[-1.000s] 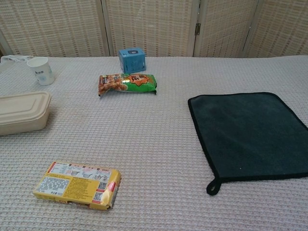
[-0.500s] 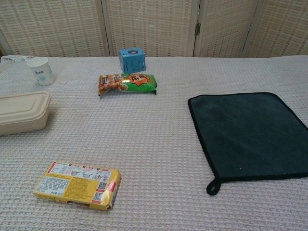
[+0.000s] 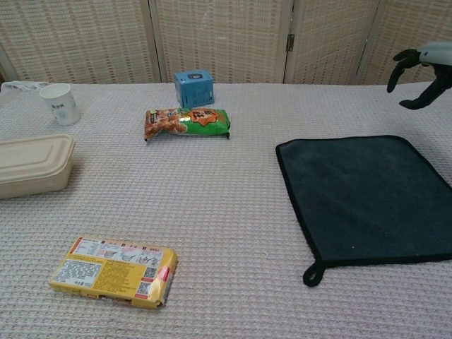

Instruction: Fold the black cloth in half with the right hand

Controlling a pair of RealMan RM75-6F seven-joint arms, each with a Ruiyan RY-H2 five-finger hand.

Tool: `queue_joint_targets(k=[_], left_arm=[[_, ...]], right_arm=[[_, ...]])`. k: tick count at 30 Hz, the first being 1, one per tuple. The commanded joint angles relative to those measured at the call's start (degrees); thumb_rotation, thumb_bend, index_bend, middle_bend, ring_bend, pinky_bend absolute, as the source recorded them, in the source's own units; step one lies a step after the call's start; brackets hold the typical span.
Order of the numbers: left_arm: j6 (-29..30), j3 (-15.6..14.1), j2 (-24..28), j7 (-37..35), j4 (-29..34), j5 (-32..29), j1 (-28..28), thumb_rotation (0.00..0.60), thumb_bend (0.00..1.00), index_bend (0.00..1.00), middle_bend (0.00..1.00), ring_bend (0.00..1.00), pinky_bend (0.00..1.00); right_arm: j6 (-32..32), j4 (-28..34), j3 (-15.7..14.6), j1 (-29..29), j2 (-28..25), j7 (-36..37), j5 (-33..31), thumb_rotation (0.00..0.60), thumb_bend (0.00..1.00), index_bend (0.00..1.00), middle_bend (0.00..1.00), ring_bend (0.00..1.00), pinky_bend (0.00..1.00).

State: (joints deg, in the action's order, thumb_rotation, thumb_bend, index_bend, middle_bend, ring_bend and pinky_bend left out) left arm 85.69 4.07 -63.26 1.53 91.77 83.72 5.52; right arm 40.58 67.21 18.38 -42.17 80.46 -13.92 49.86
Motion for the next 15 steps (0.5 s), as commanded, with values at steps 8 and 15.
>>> queue_joint_targets(k=[8, 15], left_arm=[[2.06, 1.15, -0.16, 1.63, 0.71, -1.7, -0.96, 0.6, 0.49, 0.06, 0.08, 0.0, 0.0], [1.58, 1.16, -0.07, 1.04, 0.52, -1.73, -0.85, 0.6, 0.5, 0.06, 0.08, 0.0, 0.0]], right_arm=[[-8.14, -15.94, -1.86, -8.61, 10.57, -0.67, -0.52, 0.6, 0.44, 0.47, 0.03, 0.0, 0.0], [-12.21, -23.31, -4.15, -11.95, 14.46, -3.63, -1.32, 0.6, 0.44, 0.47, 0.03, 0.0, 0.0]])
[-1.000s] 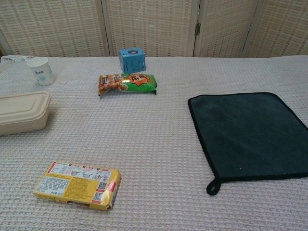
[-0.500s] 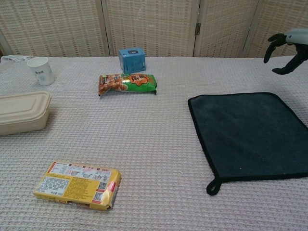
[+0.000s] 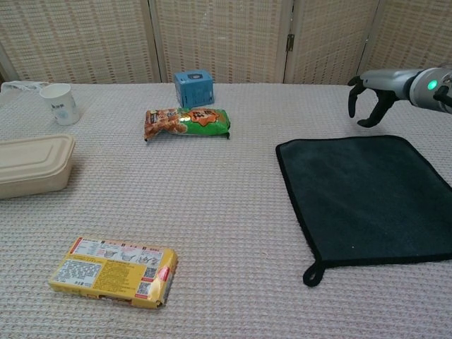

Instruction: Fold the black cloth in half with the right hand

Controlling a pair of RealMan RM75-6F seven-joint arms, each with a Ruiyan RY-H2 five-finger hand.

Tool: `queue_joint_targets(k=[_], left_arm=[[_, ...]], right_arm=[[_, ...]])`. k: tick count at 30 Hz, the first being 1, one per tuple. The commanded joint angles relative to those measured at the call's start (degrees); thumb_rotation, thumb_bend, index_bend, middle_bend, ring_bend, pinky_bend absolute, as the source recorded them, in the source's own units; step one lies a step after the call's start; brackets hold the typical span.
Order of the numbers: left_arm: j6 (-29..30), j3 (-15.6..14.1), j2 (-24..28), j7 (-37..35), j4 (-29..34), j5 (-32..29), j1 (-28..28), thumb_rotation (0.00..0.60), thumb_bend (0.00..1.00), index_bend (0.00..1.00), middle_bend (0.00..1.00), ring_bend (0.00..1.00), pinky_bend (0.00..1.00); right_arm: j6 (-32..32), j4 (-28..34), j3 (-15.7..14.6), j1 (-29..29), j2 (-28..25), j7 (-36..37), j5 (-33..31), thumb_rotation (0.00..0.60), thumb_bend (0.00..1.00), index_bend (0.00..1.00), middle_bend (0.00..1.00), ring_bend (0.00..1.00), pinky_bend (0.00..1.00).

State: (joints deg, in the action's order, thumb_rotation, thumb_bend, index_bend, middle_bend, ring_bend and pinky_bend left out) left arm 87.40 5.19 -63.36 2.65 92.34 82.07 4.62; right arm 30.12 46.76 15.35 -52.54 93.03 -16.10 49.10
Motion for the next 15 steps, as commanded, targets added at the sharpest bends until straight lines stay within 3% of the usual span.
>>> queue_joint_targets(k=[1, 15], left_arm=[[-0.25, 0.07, 0.05, -0.09, -0.08, -0.17, 0.1, 0.6, 0.5, 0.06, 0.08, 0.0, 0.0], [-1.33, 0.2, 0.45, -1.57, -0.72, -0.51, 0.42, 0.6, 0.5, 0.05, 0.08, 0.0, 0.0]], right_arm=[[-2.18, -3.81, -1.18, -1.88, 2.46, -1.54, -0.84, 0.6, 0.44, 0.47, 0.03, 0.0, 0.0], [-10.73, -17.21, -2.19, -5.79, 9.19, -0.35, -1.8, 0.6, 0.44, 0.47, 0.02, 0.0, 0.0]])
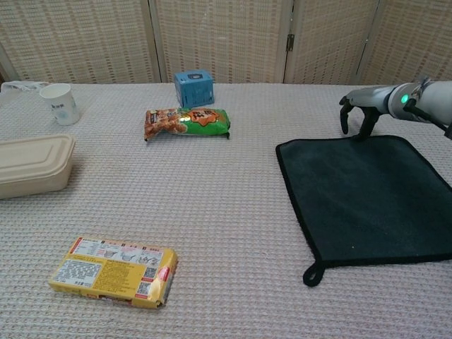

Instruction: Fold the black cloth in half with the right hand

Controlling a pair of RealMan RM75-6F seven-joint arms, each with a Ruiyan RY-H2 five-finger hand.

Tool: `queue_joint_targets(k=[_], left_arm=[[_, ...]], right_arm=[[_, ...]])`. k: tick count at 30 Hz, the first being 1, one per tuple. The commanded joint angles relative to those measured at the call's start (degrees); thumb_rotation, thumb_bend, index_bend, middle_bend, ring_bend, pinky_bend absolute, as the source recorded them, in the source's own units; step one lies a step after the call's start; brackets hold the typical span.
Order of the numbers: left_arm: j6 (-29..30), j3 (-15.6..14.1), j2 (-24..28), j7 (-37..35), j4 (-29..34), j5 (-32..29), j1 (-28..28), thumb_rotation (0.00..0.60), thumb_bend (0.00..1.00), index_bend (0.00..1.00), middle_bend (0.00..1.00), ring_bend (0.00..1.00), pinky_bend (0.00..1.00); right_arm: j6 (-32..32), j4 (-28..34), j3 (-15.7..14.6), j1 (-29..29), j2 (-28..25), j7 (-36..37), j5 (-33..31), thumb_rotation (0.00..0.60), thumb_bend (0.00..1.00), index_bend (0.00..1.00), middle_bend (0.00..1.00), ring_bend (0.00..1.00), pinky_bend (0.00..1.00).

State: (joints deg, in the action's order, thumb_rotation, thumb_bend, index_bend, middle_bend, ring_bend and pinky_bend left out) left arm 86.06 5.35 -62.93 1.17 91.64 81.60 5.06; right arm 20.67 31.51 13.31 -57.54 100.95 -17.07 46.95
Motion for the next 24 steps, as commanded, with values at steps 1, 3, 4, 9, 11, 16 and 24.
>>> queue_joint_targets(k=[1, 3, 4, 9, 11, 16, 24], left_arm=[[0.0, 0.04, 0.02, -0.1, -0.05, -0.05, -0.01, 0.6, 0.5, 0.05, 0.08, 0.0, 0.0], [-0.04, 0.04, 0.02, -0.07, -0.08, -0.05, 0.01, 0.6, 0.5, 0.05, 0.08, 0.0, 0.0], [-0.09, 0.03, 0.01, -0.09, -0.11, -0.04, 0.03, 0.6, 0.5, 0.05, 0.08, 0.0, 0.0], [-0.25, 0.04, 0.03, -0.27, -0.23, -0.06, 0.1, 0.6, 0.5, 0.05, 0.08, 0.0, 0.0], [-0.2, 0.1, 0.05, -0.41, -0.31, -0.07, 0.1, 0.6, 0.5, 0.05, 0.08, 0.0, 0.0], [0.13, 0.11, 0.09, -0.68, -0.44, 0.24, 0.03, 0.6, 0.5, 0.05, 0.08, 0.0, 0.0], [0.19, -0.24, 0.01, -0.74, -0.51, 1.05, 0.08, 0.6, 0.5, 0.04, 0.08, 0.0, 0.0]], right_arm=[[-1.9, -2.83, -0.15, -1.05, 1.69, 0.9, 0.51, 0.6, 0.44, 0.47, 0.02, 0.0, 0.0], [-2.54, -4.05, -0.18, -1.38, 2.35, 1.32, 0.91, 0.6, 0.44, 0.47, 0.02, 0.0, 0.0], [-2.91, -4.81, -0.2, -1.57, 2.78, 1.6, 1.23, 0.6, 0.44, 0.47, 0.02, 0.0, 0.0], [-4.4, -7.52, -0.19, -2.19, 4.3, 2.83, 2.48, 0.6, 0.44, 0.47, 0.02, 0.0, 0.0], [-4.91, -8.5, -0.27, -2.37, 4.79, 3.22, 3.13, 0.6, 0.44, 0.47, 0.02, 0.0, 0.0], [-4.85, -9.38, -0.07, -2.28, 5.31, 4.71, 4.72, 0.6, 0.44, 0.49, 0.03, 0.0, 0.0], [-4.45, -8.83, -0.02, -1.63, 4.81, 6.26, 6.95, 0.6, 0.44, 0.61, 0.09, 0.02, 0.0]])
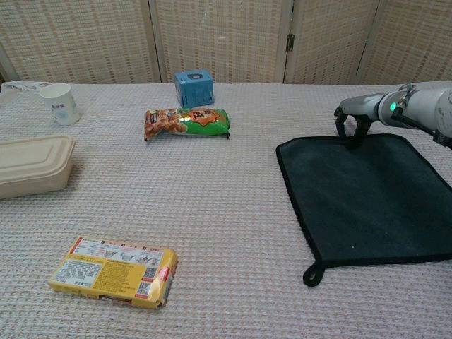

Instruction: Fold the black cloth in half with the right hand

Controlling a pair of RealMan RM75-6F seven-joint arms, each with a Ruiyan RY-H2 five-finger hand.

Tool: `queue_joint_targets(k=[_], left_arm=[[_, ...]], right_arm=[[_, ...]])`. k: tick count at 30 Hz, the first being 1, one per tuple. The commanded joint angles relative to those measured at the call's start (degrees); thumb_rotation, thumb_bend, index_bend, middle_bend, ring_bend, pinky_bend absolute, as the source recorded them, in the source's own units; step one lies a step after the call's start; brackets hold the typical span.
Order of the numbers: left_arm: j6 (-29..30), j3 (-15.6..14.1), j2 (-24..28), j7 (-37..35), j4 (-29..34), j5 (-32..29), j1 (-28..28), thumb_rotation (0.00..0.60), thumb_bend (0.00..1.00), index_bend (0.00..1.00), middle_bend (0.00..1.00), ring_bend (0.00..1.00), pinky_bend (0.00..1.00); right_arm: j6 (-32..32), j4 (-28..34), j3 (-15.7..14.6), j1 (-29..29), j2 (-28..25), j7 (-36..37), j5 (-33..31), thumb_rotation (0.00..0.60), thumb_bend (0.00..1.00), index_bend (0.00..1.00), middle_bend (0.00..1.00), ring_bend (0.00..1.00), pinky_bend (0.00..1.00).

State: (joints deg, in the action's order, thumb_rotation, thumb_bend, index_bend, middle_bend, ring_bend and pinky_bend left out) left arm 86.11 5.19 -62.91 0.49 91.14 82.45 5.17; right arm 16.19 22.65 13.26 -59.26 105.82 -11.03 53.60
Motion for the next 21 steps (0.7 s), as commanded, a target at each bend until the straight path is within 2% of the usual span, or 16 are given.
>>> queue_joint_targets(k=[1, 11, 15, 21], left_arm=[[0.24, -0.1, -0.02, -0.1, -0.03, 0.31, -0.05, 0.6, 0.51, 0.04, 0.08, 0.0, 0.0], [0.69, -0.17, 0.06, -0.7, -0.31, 0.86, -0.16, 0.6, 0.54, 0.01, 0.08, 0.0, 0.0], [0.87, -0.21, -0.04, -0.68, -0.36, 1.05, -0.2, 0.6, 0.54, 0.0, 0.08, 0.0, 0.0], [0.71, -0.43, -0.36, 0.06, -0.21, 1.3, -0.1, 0.6, 0.54, 0.0, 0.08, 0.0, 0.0]], right_arm=[[0.12, 0.07, 0.07, 0.12, -0.07, 0.34, 0.46, 0.6, 0.44, 0.62, 0.09, 0.02, 0.0], [2.03, 3.13, 0.65, 1.26, -1.97, 1.96, 2.05, 0.6, 0.45, 0.62, 0.1, 0.02, 0.0], [5.34, 10.38, 0.19, 3.65, -5.91, 3.07, 4.0, 0.6, 0.45, 0.62, 0.1, 0.02, 0.0], [13.32, 27.5, -2.68, 9.56, -15.34, 1.18, 6.92, 0.6, 0.45, 0.63, 0.1, 0.02, 0.0]])
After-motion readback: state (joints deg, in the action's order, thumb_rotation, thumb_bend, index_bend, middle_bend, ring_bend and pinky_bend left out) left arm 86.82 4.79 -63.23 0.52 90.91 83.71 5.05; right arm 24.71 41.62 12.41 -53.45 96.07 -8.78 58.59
